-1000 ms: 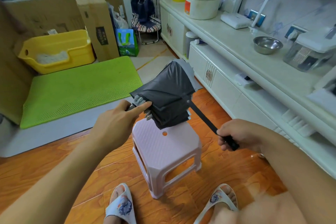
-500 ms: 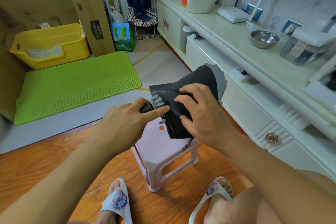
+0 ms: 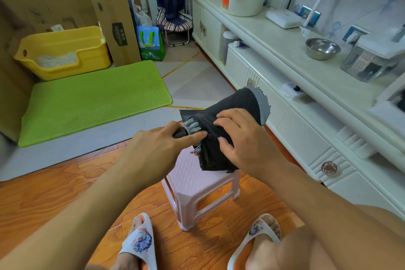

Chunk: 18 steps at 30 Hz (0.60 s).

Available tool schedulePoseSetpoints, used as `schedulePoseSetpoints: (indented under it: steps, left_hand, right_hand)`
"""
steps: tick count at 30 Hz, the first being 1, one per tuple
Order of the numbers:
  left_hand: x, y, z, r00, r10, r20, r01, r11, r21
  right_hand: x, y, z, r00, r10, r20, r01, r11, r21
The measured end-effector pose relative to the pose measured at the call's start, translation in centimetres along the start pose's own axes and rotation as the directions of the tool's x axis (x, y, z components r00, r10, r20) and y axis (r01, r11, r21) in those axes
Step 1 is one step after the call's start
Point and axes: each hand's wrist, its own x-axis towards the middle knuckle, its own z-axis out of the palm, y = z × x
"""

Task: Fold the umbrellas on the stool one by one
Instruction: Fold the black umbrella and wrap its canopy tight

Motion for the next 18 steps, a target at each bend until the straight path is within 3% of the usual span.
schedulePoseSetpoints:
  steps: [5, 9, 11, 18]
  left_hand:
    - [0.2, -0.3, 0.7, 0.999, -0.025, -0.03, 0.024, 1.0, -0.015]
    - [0.4, -0.6, 0.8, 0.985, -0.157, 0.072, 0.173, 0.91, -0.378]
    - [0.4, -0.5, 0.8, 0.975, -0.194, 0.106, 0.221, 0.861, -0.457]
    - [0.2, -0.3, 1.1, 0.992, -0.075, 0.097, 0.117, 0.817, -0.565]
  right_hand:
    - [-0.3, 0.0, -0.3, 0.992, -0.067, -0.106, 0.065, 0.998, -0.025]
    - [-0.7, 0.3, -0.3, 0.987, -0.116, -0.108, 0.112, 0.993, -0.041]
    - [-1.0, 0.4, 0.2, 0.987, -0.145, -0.066, 0.142, 0.989, -0.052]
    - [-1.4, 0.6, 0.7, 0.987, -0.163, 0.005, 0.163, 0.985, -0.062]
